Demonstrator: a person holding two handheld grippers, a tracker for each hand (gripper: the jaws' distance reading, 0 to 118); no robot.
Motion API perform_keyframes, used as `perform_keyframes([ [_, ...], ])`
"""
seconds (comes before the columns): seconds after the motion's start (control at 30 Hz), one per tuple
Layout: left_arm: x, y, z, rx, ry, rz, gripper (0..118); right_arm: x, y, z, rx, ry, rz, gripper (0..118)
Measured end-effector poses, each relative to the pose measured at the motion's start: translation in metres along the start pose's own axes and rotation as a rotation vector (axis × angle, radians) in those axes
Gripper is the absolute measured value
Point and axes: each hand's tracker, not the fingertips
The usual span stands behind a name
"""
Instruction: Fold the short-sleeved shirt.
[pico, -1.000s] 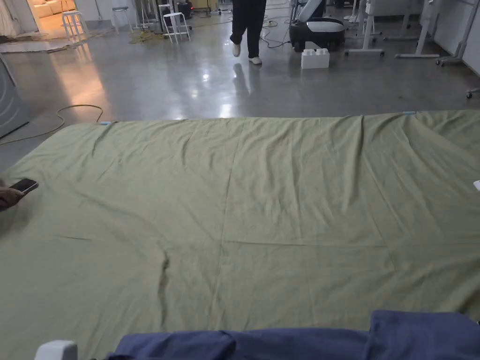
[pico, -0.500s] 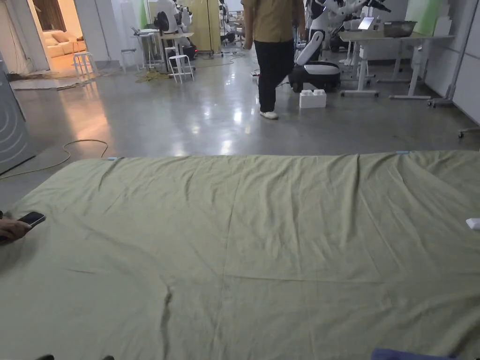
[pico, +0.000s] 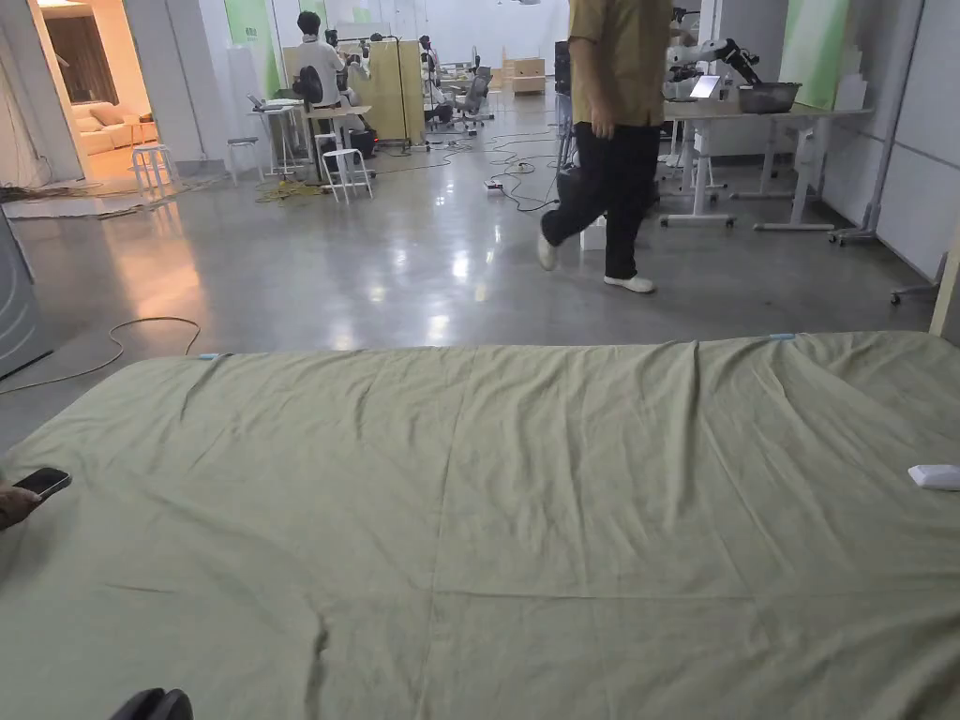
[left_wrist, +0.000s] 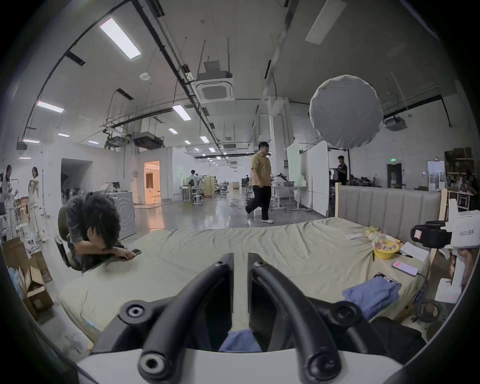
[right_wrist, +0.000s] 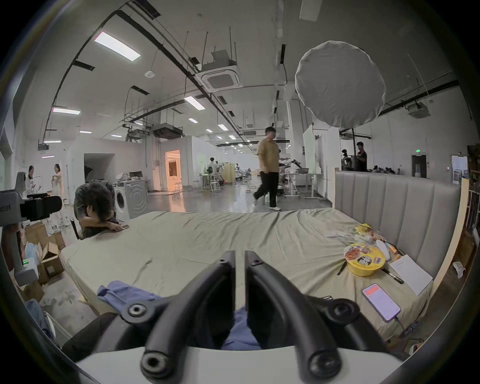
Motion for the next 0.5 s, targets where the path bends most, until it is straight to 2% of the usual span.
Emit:
perform_keyframes([
  [0.1,0.003,0.003,0.000,0.000,-0.041,0.039,0,-0.003,-0.003,-0.003,-0.039,0.033,-0.050,1],
  [0.13,0.003,0.004,0.000,-0.011,-0.055,0.047,0,-0.005,-0.001,-0.003,-0.023,0.029,-0.025,1],
  [0.5,0.002,0.004,-0.007,-0.038,-0.099,0.034,0,-0.012,0.004,-0.009,-0.049,0.035,-0.015,0],
])
